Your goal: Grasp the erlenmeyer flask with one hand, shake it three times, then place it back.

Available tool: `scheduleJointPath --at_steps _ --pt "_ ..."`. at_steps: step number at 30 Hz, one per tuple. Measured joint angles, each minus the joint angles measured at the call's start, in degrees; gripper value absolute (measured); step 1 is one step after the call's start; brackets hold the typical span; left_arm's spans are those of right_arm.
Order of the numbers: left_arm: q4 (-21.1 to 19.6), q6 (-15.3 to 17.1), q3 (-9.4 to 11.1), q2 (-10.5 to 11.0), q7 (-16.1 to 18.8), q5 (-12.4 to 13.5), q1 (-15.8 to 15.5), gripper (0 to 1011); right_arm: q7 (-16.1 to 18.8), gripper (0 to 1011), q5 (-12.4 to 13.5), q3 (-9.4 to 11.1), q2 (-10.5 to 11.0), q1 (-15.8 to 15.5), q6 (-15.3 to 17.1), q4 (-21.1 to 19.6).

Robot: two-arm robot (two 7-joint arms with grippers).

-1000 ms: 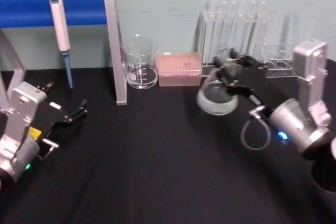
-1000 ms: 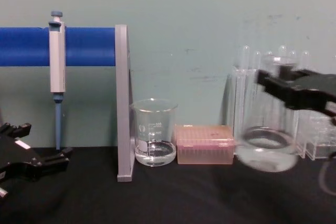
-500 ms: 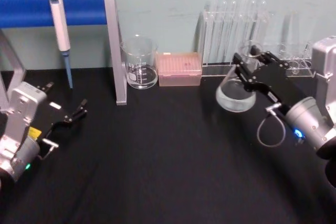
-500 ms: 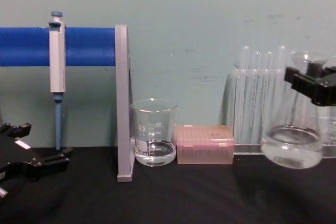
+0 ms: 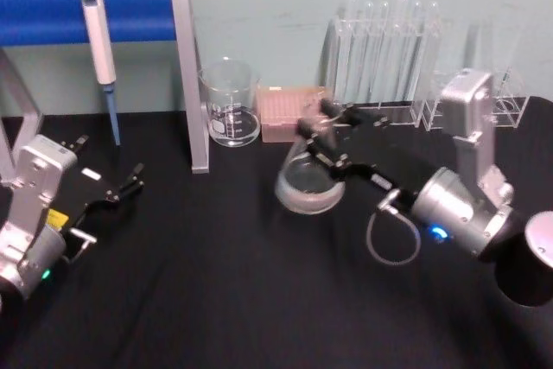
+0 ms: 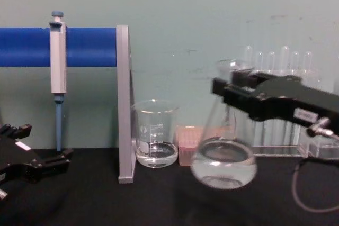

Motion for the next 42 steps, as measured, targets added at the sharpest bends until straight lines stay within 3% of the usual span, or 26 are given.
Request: scheduleJointPath --at_steps 9,16,21,25,32,42 --pt "0.0 0.0 0.0 0.0 0.0 0.0 0.0 1001 6.97 449 1.98 -5.55 0.2 3.14 -0.57 1.78" --pt "0.0 0.0 0.0 0.0 0.0 0.0 0.0 1001 7.85 449 2.9 -6.96 0.54 4.08 -1.12 2.42" --pt "0.0 0.0 0.0 0.0 0.0 0.0 0.0 1001 6.96 449 3.48 -6.78 0.99 4.14 -1.58 2.62" --pt "0.0 0.0 0.0 0.0 0.0 0.0 0.0 1001 4.75 449 3.81 -5.4 1.56 3.44 -1.92 2.6" --pt "0.0 0.0 0.0 0.0 0.0 0.0 0.0 1001 -0.25 449 3.79 -1.25 3.02 1.09 -1.97 1.78" --pt "0.0 0.0 0.0 0.0 0.0 0.0 0.0 1001 -7.41 449 1.67 5.2 4.11 -3.33 -1.17 -0.6"
